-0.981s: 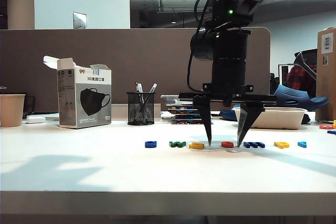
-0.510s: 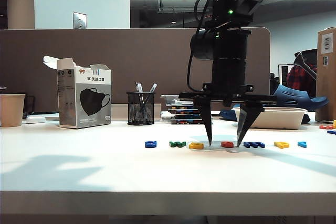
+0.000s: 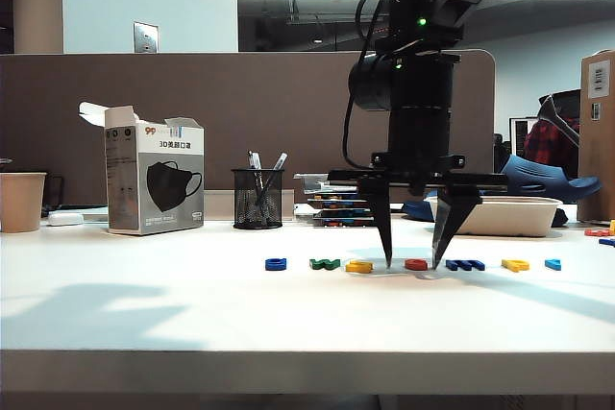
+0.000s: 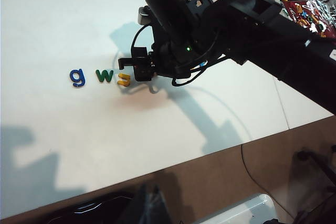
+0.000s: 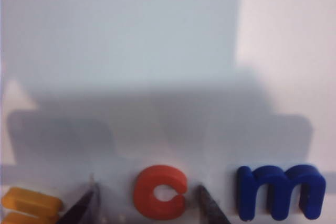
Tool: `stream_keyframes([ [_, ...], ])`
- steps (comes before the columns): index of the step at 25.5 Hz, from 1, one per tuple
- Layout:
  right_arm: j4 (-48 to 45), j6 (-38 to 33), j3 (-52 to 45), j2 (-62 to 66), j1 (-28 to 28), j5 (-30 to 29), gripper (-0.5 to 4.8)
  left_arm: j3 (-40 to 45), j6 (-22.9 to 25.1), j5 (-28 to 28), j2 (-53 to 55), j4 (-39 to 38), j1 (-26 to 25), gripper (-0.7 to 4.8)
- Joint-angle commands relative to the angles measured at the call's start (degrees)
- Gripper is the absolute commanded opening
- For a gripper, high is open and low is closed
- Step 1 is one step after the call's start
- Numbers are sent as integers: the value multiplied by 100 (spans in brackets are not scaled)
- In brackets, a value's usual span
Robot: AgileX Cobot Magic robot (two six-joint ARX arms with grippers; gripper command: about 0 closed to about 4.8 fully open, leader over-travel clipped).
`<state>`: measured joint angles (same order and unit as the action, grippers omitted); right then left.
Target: Select the appropriate letters from the row of letter magnets placed on the table to arrange into the word "cup".
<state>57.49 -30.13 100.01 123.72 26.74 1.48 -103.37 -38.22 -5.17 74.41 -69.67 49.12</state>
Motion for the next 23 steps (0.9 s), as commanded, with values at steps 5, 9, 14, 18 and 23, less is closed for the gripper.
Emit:
stream_keyframes([
  [5,48,-7,15,-2,7,15,238,-26,24,-15,-15,35,4,-5],
  [9,48,22,13,-2,2,70,206,-26,26,-15,-15,35,4,-5],
  [14,48,22,13,-2,2,142,206,-26,24,-15,-15,35,4,-5],
  [18,44,22,13,0,2,142,197,-26,26,-15,-15,35,4,-5],
  [23,31,22,13,0,0,142,197,-26,24,-15,-15,35,4,-5],
])
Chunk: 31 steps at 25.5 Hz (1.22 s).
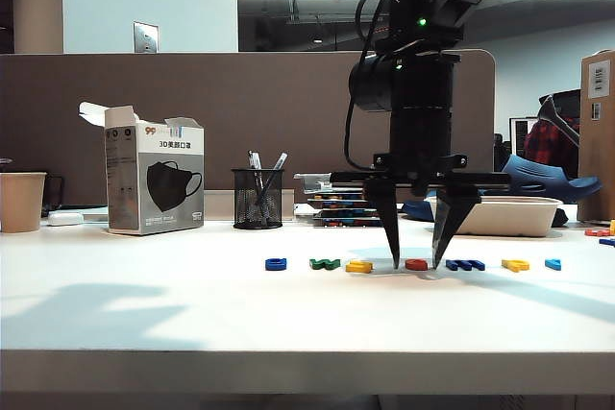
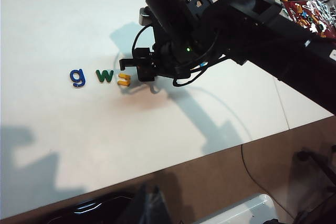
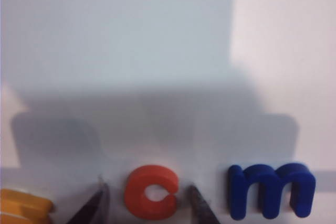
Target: Select the appropriate letters from the row of letter magnets placed on the table to arrange into the word "cup".
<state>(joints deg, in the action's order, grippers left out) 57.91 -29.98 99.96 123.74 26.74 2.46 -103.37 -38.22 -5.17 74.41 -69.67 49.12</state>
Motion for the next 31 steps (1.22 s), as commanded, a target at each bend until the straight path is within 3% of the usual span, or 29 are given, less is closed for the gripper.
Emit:
stream_keyframes([
  [1,-11,7,17,0,-2,44,197,-26,24,-15,-15,35,4,-5],
  [5,-11,7,17,0,-4,44,168,-26,24,-15,-15,35,4,-5],
  [12,-15,7,20,0,-4,44,163,-26,24,-15,-15,35,4,-5],
  [14,-24,13,17,0,-4,44,136,-26,24,-15,-15,35,4,-5],
  [21,-101,17,20,0,-4,44,132,-26,26,-15,-15,35,4,-5],
  [22,-114,20,20,0,-4,44,104,-26,24,-15,-15,35,4,-5],
  [31,-120,22,20,0,-4,44,102,-26,24,-15,-15,35,4,-5],
])
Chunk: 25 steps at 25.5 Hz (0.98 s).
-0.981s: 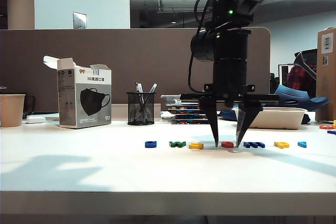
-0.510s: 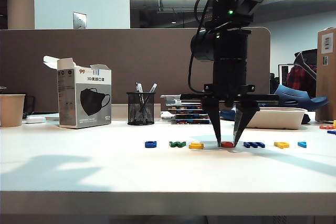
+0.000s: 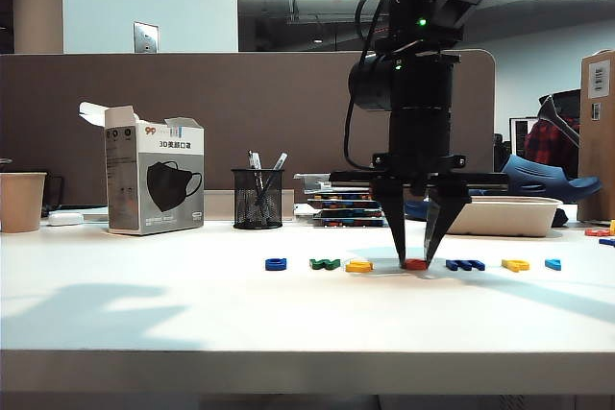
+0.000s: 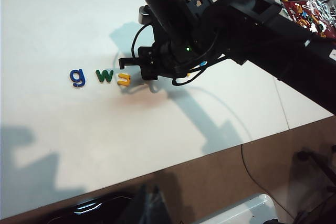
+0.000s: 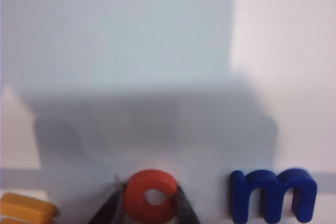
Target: Select the appropriate letters from the row of letter magnets placed on the table to arrange into the word "cup".
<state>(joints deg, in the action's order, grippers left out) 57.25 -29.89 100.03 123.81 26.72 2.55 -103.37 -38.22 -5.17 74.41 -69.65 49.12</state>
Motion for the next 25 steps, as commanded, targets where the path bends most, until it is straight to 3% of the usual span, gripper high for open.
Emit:
stream_keyframes([
  [1,-57,13,13,-7,-2,35,102,-26,24,-15,-15,33,4,-5],
  [7,-57,13,13,-7,0,37,101,-26,26,-15,-15,33,4,-5],
  [9,-57,13,13,-7,-2,52,79,-26,26,-15,-15,33,4,-5],
  [25,26,146,24,-42,0,7,81,-26,24,-15,-15,33,4,-5],
])
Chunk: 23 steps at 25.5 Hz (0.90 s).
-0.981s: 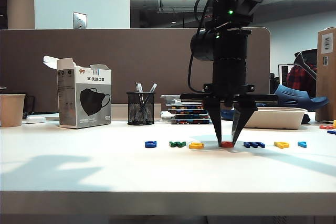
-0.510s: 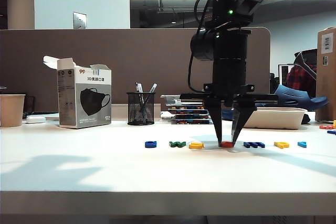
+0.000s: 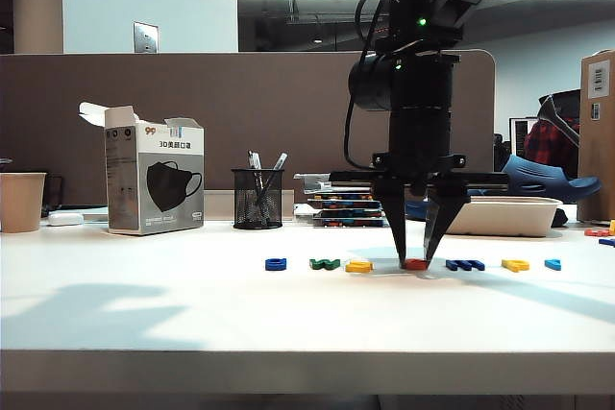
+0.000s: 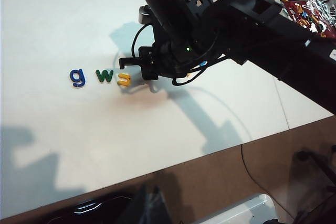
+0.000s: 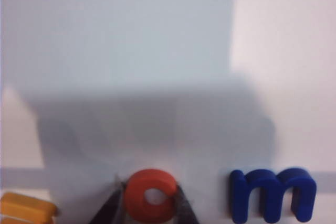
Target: Select the appropriate letters from the row of letter magnets placed on the table to arrange into the word "cup".
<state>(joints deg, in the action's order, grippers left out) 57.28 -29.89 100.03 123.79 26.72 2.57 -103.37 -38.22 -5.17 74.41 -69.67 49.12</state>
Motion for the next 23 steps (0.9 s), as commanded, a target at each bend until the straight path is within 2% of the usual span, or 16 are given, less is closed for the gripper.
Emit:
stream_keyframes([
  [1,13,188,31,-68,0,4,81,-26,24,-15,-15,35,4,-5],
  [8,-26,407,50,-334,0,9,81,-26,26,-15,-15,33,4,-5],
  [15,179,1145,50,-688,0,-35,81,-26,26,-15,-15,35,4,-5],
  [19,352,1587,50,-896,9,-345,81,-26,24,-15,-15,35,4,-5],
  [23,570,1696,50,-1200,35,-470,81,-26,24,-15,-15,35,4,-5],
])
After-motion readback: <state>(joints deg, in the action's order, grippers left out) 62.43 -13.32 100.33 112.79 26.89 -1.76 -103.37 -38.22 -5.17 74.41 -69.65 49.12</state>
